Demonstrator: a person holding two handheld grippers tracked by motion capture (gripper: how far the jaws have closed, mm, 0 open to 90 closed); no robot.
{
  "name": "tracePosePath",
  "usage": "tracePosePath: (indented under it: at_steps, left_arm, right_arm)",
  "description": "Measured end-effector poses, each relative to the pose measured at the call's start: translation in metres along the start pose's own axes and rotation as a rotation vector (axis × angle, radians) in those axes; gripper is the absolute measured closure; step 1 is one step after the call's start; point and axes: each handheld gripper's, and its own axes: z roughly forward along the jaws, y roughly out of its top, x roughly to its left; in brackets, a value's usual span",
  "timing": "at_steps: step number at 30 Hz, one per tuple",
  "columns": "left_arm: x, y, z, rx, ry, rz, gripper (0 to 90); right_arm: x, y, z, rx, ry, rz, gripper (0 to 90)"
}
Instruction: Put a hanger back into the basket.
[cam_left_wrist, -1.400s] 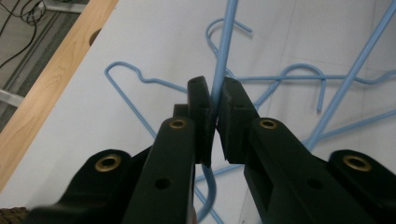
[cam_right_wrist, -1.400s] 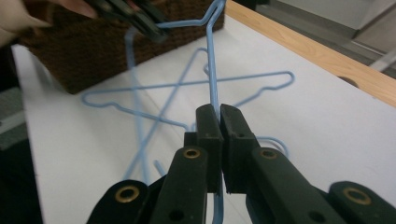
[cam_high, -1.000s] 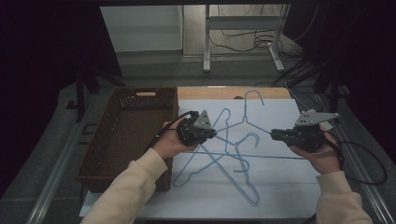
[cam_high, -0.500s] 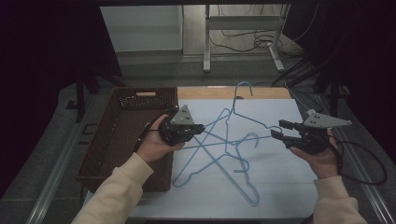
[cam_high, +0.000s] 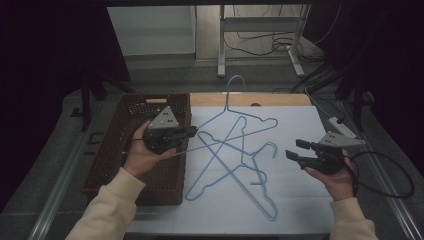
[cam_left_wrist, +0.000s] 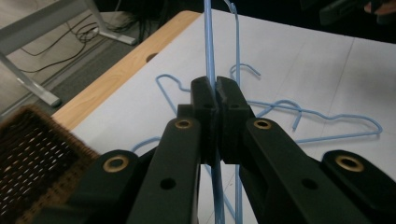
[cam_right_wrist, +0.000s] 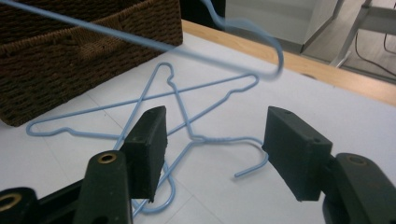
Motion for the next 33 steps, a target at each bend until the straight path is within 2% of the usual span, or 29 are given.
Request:
tracePosePath:
  at_steps: [3, 4, 10, 17, 18, 23, 24, 25, 27, 30, 33]
  left_arm:
    - [0.002, -0.003, -0.006, -0.007, 0.012, -0.012, 87.5]
    - [0.005, -0.008, -0.014, -0.015, 0.025, -0.027, 87.5]
    - [0.010, -0.022, -0.034, -0.040, 0.061, -0.072, 87.5]
    - [0.016, -0.042, -0.057, -0.081, 0.109, -0.129, 87.5]
    - [0.019, -0.047, -0.064, -0.091, 0.124, -0.148, 87.5]
    - [0.028, -0.066, -0.088, -0.109, 0.188, -0.189, 87.5]
    - [0.028, -0.066, -0.088, -0.109, 0.188, -0.189, 87.5]
    - [0.032, -0.074, -0.096, -0.113, 0.214, -0.208, 87.5]
    - [0.035, -0.078, -0.100, -0.117, 0.222, -0.220, 87.5]
    - [0.044, -0.093, -0.115, -0.119, 0.275, -0.252, 87.5]
    - [0.047, -0.100, -0.123, -0.122, 0.306, -0.268, 87.5]
  right_arm:
    - [0.000, -0.007, 0.002, 0.007, -0.001, 0.012, 39.1]
    - [-0.001, -0.011, 0.003, 0.014, -0.001, 0.017, 38.9]
    - [-0.002, -0.023, 0.008, 0.033, -0.005, 0.040, 38.4]
    - [-0.004, -0.029, 0.010, 0.044, -0.016, 0.056, 37.6]
    - [-0.004, -0.029, 0.010, 0.043, -0.017, 0.056, 37.6]
    - [-0.005, -0.031, 0.009, 0.035, -0.030, 0.065, 37.7]
    - [-0.005, -0.031, 0.009, 0.036, -0.029, 0.066, 37.7]
    - [-0.006, -0.031, 0.009, 0.038, -0.029, 0.070, 37.7]
    - [-0.006, -0.032, 0.009, 0.041, -0.029, 0.069, 37.6]
    - [-0.006, -0.035, 0.012, 0.062, -0.027, 0.072, 37.6]
    - [-0.006, -0.036, 0.014, 0.069, -0.024, 0.073, 37.5]
